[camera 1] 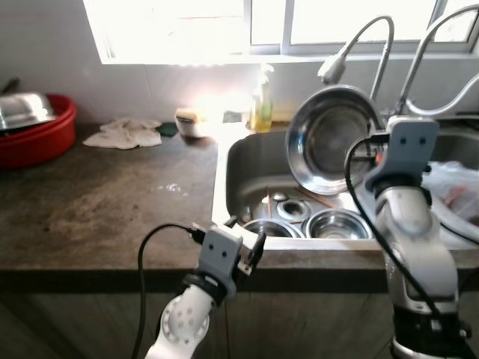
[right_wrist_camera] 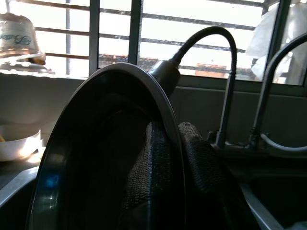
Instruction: Kitchen organization
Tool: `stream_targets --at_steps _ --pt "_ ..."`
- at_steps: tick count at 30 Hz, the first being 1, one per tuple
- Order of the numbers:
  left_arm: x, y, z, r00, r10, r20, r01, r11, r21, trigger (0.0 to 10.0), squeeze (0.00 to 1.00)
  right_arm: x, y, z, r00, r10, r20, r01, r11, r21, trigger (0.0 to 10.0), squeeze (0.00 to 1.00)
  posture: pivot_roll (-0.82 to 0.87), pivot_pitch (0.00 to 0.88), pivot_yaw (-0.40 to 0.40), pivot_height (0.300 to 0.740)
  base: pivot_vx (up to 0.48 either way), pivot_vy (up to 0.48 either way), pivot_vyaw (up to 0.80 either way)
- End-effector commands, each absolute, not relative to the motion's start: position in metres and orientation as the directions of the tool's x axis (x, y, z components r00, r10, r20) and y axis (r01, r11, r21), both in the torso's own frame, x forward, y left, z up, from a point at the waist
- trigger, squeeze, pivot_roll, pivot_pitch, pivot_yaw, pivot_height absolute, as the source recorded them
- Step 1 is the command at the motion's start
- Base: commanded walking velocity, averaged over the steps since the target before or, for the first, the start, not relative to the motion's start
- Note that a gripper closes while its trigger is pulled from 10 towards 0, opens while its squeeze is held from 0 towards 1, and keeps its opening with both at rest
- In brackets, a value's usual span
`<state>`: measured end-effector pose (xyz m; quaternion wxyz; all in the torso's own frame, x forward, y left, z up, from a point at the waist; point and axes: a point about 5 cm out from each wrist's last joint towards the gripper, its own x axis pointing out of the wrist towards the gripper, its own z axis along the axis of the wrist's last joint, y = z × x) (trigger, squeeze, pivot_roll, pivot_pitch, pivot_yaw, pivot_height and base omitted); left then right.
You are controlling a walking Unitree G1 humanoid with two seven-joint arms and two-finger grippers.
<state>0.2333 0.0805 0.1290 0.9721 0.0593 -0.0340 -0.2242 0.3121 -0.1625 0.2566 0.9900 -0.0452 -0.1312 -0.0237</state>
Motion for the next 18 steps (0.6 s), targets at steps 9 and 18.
stream_targets --at_steps 9,18 --pt "0.23 0.076 0.13 0.895 -0.445 0.031 0.44 0.892 0.107 10.0 0.0 0.34 -0.175 0.237 0.998 0.042 -0.054 -0.048 0.991 -0.122 10.0 0.0 0.09 0.029 -0.05 0.74 0.0 0.0 0.0" --pt "0.227 0.075 0.131 0.897 -0.441 0.023 0.438 0.894 0.093 10.0 0.0 0.369 -0.176 0.225 0.968 0.129 -0.214 -0.15 0.985 -0.084 10.0 0.0 0.09 0.063 -0.056 0.74 0.0 0.0 0.0"
